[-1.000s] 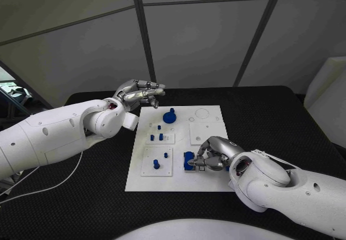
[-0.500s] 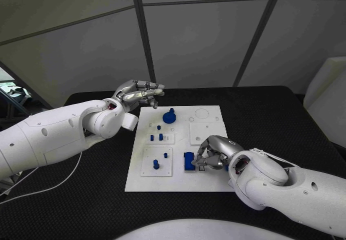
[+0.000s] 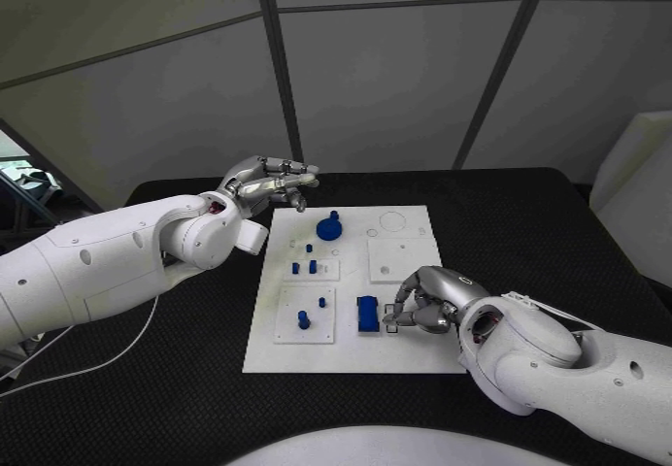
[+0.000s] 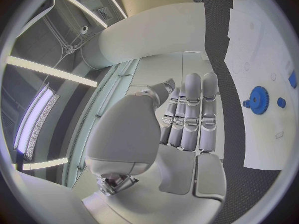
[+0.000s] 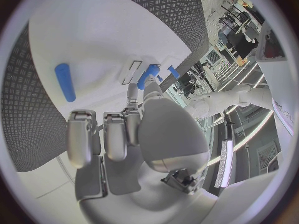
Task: Assemble the parts on the task board
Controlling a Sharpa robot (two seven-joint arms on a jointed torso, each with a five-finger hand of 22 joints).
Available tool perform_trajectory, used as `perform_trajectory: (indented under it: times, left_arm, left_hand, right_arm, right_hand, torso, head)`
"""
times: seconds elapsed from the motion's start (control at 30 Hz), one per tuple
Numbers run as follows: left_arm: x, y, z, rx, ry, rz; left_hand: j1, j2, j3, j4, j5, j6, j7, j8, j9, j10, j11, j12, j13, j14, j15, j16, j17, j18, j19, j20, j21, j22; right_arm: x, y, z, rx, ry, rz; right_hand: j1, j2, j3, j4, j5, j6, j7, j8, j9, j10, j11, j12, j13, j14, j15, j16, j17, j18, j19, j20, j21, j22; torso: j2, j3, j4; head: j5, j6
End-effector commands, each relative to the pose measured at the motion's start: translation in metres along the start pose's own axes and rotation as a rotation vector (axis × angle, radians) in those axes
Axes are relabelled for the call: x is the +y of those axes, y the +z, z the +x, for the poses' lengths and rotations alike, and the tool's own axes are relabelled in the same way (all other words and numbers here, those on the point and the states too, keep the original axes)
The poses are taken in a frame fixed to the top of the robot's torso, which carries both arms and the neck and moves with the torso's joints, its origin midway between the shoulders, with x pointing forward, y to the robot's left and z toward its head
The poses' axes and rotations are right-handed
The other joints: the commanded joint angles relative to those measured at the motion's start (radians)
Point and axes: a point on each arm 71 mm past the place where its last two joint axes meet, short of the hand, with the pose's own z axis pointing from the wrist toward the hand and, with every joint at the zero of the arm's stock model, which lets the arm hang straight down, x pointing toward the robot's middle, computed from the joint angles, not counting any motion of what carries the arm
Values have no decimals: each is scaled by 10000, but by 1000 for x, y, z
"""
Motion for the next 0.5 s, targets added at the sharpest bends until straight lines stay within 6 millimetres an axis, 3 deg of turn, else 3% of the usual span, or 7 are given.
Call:
perform_trajectory:
  times: [0.03,0.23,0.4,0.5]
  left_arm:
    - [-1,0,0,71,-55,29]
    - [-1,-1,-1,39,-42,28]
    - [0,-1,1,85,-54,25]
    - [0,-1,2,113,-63,16]
  left_hand:
    - [-49,15,-11,-43,5,-39,5,47,-10,-65,7,33,-11,-45,8,70,-11,126,-35,2,-43,-9]
    - [-41,15,-8,-52,5,-44,6,48,-10,-71,8,38,-12,-50,8,79,-23,126,-34,2,-45,-9]
    - [-41,15,-8,-52,5,-44,6,48,-10,-71,8,38,-12,-50,8,79,-23,126,-34,2,-45,-9]
    - [-41,15,-8,-52,5,-44,6,48,-10,-71,8,38,-12,-50,8,79,-23,126,-34,2,-45,-9]
  right_arm:
    - [-4,-7,-11,-801,762,-519]
    - [-32,-23,-24,-960,297,-24]
    - [-54,-32,-32,-1000,-565,572]
    - [-61,-34,-35,-997,-1016,789]
  right_hand:
    - [-392,-172,-194,246,635,-307,173,-391,-177,-13,209,-111,-828,882,209,12,1948,-154,639,124,-43,2093]
    - [-481,-141,-446,552,966,-490,427,-1210,-673,-146,441,-398,-1014,877,420,1,1928,-147,626,360,-59,2079]
    - [-432,-139,-529,637,1118,-389,462,-1467,-849,-169,476,-460,-1051,870,459,-14,1899,-142,616,412,-70,2068]
    - [-428,-146,-579,695,1155,-255,449,-1535,-906,-155,469,-440,-1033,866,460,-23,1882,-141,615,423,-73,2067]
  torso:
    - [-5,6,-18]
    - [-32,3,-57]
    - [-50,-3,-89]
    - [-51,17,-111]
  head:
    - [-26,23]
    - [-227,34]
    - [-407,26]
    - [-463,24]
